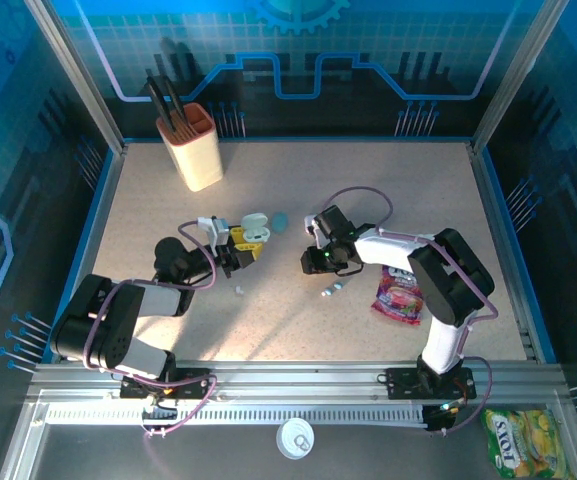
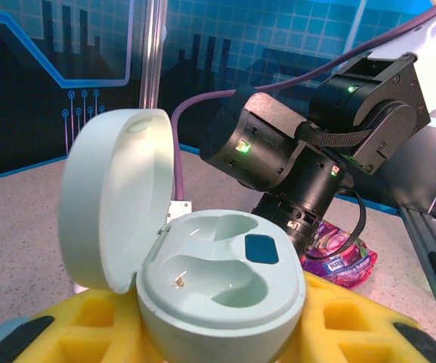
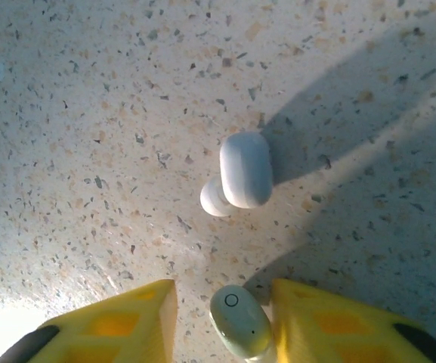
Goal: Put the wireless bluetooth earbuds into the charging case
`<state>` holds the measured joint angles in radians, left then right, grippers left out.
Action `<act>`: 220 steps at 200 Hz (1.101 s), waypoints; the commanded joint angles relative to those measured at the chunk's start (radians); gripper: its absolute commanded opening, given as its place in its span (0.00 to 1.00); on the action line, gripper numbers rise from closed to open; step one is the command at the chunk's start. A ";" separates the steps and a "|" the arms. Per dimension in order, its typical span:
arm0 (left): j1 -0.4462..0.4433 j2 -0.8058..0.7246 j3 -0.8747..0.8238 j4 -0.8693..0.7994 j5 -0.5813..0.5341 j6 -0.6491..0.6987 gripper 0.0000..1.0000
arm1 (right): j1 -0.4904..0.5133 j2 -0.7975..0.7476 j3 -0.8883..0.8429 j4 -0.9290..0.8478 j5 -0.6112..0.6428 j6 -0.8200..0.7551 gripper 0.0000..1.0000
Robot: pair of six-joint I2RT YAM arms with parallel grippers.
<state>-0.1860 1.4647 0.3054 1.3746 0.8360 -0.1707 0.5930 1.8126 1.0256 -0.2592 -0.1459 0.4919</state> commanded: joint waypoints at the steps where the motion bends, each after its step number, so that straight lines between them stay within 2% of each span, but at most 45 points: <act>1: 0.011 -0.008 0.011 0.029 0.031 -0.019 0.27 | -0.010 0.025 0.009 -0.056 -0.006 -0.006 0.31; 18: 0.011 -0.007 0.013 0.027 0.031 -0.018 0.27 | -0.012 0.022 0.007 -0.059 -0.003 -0.004 0.26; 61: 0.010 0.000 0.012 0.028 0.033 -0.012 0.27 | -0.012 -0.028 -0.034 -0.009 0.008 0.000 0.23; 127: 0.007 0.017 0.023 0.027 0.045 -0.022 0.27 | 0.011 -0.244 -0.165 0.162 0.096 -0.056 0.20; 185: -0.011 0.038 0.039 0.027 0.060 -0.021 0.26 | 0.119 -0.510 -0.203 0.269 0.193 -0.185 0.20; 220: -0.015 0.038 0.040 0.027 0.065 -0.016 0.26 | 0.196 -0.562 -0.129 0.289 0.165 -0.260 0.20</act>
<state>-0.1940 1.4933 0.3195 1.3746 0.8669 -0.1856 0.7437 1.2732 0.8318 -0.0170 0.0189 0.3153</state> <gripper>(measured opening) 0.357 0.199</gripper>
